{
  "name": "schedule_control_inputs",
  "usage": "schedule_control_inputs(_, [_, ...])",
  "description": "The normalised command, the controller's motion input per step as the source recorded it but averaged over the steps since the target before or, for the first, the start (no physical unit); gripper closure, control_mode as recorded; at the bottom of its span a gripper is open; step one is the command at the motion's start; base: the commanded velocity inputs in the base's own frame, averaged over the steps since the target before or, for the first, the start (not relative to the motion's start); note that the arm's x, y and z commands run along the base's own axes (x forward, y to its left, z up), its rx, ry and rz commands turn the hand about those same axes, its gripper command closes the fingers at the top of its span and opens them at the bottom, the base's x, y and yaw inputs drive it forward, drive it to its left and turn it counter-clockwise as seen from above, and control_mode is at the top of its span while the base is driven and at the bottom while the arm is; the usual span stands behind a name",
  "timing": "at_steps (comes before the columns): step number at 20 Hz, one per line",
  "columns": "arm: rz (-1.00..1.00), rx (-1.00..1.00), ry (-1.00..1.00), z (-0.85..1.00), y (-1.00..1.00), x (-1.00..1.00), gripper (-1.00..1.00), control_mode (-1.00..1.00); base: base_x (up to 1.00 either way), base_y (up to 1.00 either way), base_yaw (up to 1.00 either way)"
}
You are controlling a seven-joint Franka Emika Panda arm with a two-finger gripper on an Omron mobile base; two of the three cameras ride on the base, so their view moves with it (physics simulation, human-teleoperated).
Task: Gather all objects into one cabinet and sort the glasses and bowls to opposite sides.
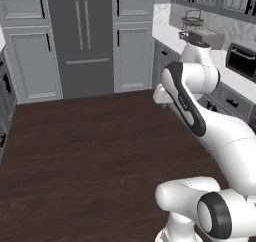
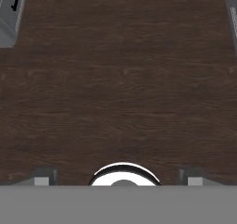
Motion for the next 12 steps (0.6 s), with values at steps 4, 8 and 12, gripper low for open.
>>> schedule_control_inputs(4, [0.00, 0.00, 0.00, 0.00, 0.00, 0.00, -1.00, 1.00, 0.83, 0.00, -0.03])
schedule_control_inputs(8, [0.00, 0.00, 0.00, 0.00, 0.00, 0.00, -1.00, 1.00, 0.81, 0.00, -0.02])
schedule_control_inputs(12, [0.00, 0.00, 0.00, 0.00, 0.00, 0.00, -1.00, 1.00, 0.86, -0.01, 0.00])
